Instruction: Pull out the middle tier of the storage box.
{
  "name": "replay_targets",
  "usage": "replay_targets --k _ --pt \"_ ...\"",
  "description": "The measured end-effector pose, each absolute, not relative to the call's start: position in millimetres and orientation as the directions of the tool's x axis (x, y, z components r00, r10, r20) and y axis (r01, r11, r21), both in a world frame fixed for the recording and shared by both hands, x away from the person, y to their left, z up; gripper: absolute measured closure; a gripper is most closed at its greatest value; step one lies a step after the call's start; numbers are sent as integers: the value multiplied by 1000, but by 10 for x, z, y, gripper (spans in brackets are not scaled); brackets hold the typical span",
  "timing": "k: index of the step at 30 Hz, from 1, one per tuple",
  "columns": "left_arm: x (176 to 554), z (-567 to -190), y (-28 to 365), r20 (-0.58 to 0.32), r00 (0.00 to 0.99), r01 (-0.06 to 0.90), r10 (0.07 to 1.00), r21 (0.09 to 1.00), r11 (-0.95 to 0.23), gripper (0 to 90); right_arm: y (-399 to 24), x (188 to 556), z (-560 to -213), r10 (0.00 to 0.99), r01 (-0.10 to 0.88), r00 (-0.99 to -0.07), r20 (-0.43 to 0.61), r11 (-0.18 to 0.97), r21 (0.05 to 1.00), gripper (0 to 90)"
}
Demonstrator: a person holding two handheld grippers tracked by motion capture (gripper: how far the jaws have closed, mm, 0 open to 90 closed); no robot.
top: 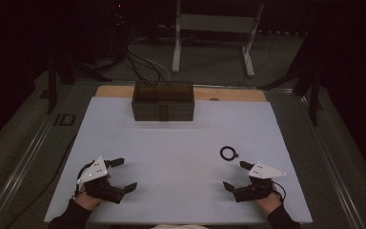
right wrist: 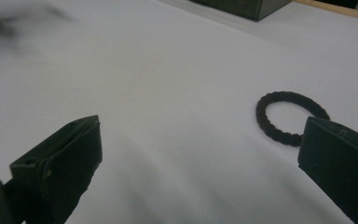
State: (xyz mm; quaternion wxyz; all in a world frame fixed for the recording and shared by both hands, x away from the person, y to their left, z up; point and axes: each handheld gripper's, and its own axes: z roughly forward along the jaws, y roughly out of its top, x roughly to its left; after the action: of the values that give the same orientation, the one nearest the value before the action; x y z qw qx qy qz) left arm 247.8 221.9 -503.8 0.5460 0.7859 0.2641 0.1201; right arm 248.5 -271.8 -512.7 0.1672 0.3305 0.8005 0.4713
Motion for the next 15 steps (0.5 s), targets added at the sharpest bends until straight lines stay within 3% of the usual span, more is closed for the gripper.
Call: replay_targets --k 15 --pt "2465 -5036 2159 -88 851 272 517 918 -290 10 -2709 2470 -5139 664 354 -747 35 353 866 0"
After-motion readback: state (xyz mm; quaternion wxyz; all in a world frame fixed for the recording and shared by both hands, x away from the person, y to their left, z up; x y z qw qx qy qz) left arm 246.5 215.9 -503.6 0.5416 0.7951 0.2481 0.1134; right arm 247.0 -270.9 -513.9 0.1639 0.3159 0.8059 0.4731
